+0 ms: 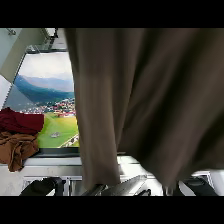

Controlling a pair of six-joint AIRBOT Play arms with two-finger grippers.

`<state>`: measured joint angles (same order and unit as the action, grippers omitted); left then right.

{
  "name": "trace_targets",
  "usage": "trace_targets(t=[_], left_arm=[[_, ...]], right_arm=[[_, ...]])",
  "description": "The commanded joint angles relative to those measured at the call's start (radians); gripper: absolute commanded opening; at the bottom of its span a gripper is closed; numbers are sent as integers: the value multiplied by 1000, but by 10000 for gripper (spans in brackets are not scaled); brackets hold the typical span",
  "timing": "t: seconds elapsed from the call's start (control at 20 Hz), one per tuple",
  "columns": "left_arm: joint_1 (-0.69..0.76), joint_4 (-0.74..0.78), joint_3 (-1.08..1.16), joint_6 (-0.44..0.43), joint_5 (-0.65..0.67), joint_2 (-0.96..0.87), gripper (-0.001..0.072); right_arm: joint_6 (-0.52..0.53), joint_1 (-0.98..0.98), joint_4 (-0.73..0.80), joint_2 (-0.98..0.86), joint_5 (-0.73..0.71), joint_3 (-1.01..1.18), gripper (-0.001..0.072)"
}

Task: Fold the shirts.

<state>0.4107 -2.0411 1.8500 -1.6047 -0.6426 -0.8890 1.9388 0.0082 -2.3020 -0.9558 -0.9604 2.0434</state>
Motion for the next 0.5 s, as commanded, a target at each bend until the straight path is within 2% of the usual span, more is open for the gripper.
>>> trace_targets(t=[0.0,0.15,0.25,0.45], left_arm=[[2,-50,-89,2,-24,-180,17],[2,-53,-76,-2,-42,-440,17],[-10,-46,-31,-25,-42,-631,17],[-80,-112,180,-25,-103,-975,17]], right_arm=[[1,41,-97,-108,-61,-231,18],[4,89,-90,-279,-52,-385,18],[3,90,-66,-431,-27,-414,18],[-43,28,-44,-668,134,-389,18]])
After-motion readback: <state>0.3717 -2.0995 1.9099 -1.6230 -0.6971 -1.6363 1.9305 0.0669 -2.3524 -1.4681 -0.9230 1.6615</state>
